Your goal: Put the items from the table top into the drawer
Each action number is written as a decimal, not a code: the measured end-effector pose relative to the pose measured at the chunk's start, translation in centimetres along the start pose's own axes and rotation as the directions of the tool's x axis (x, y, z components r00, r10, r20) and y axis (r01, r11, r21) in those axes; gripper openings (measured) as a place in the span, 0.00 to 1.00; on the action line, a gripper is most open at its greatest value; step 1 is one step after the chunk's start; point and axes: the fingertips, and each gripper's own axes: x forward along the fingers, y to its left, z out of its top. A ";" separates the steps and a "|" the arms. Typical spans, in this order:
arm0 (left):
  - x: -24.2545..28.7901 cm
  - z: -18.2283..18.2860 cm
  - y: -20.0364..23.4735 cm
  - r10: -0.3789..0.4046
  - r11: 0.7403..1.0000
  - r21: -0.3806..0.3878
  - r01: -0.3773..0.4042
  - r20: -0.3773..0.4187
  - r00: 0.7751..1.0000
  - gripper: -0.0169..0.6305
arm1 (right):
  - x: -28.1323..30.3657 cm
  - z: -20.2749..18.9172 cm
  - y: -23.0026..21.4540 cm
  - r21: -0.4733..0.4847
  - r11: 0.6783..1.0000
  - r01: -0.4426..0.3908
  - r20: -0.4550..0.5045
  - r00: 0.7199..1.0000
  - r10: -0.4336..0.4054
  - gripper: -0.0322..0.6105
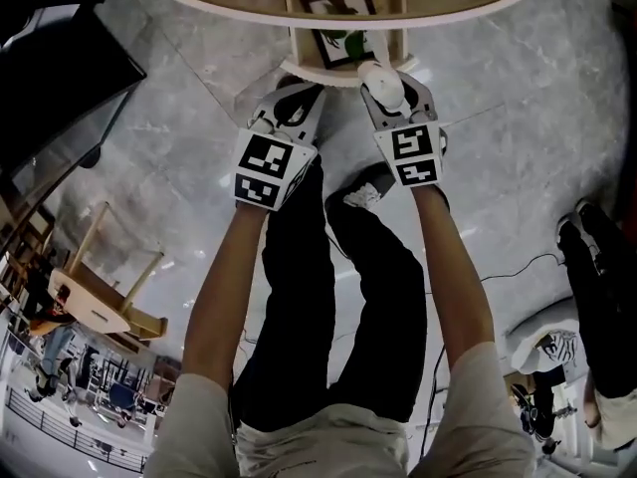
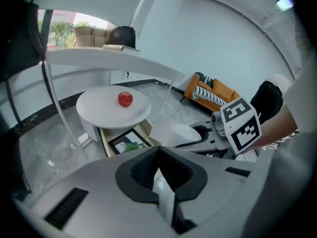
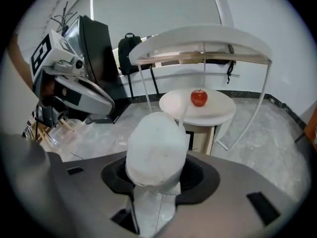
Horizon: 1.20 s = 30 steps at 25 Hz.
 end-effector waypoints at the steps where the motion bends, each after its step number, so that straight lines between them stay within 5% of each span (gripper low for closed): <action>1: 0.5 -0.9 0.9 0.006 1.000 0.006 -0.006 -0.001 1.000 0.06 | 1.5 -0.3 0.1 -0.019 1.000 -0.001 0.000 1.000 0.001 0.39; 6: 2.8 -4.7 5.0 0.042 0.999 0.014 -0.042 -0.009 0.999 0.06 | 7.5 -1.6 -0.1 -0.073 0.997 -0.011 -0.041 0.999 0.008 0.39; 8: 3.7 -5.3 6.2 0.053 0.999 0.010 -0.053 0.003 0.999 0.06 | 9.4 -2.8 -0.8 -0.112 0.993 -0.030 -0.131 0.991 0.016 0.39; 10: 4.5 -5.5 7.1 0.058 0.998 0.005 -0.058 0.019 0.998 0.06 | 10.7 -4.5 -1.6 -0.224 0.972 -0.075 -0.294 0.956 0.006 0.39; 13: 5.3 -5.5 7.9 0.061 0.998 0.000 -0.061 0.030 0.998 0.06 | 11.6 -5.4 -3.2 -0.434 0.893 -0.120 -0.437 0.895 -0.092 0.39; 15: 5.6 -5.7 8.2 0.063 0.998 -0.006 -0.063 0.030 0.998 0.06 | 12.4 -4.9 -3.6 -0.479 0.870 -0.117 -0.427 0.897 -0.114 0.39; 23: 4.2 -4.4 6.5 0.046 0.999 0.002 -0.046 -0.005 0.999 0.06 | 10.5 -1.6 -1.9 -0.431 0.901 -0.050 -0.273 0.959 -0.078 0.46; 30: 0.3 -1.4 3.0 0.015 1.000 0.016 -0.014 -0.051 0.999 0.06 | 3.7 3.3 -0.1 -0.193 0.980 -0.054 -0.119 0.992 0.031 0.46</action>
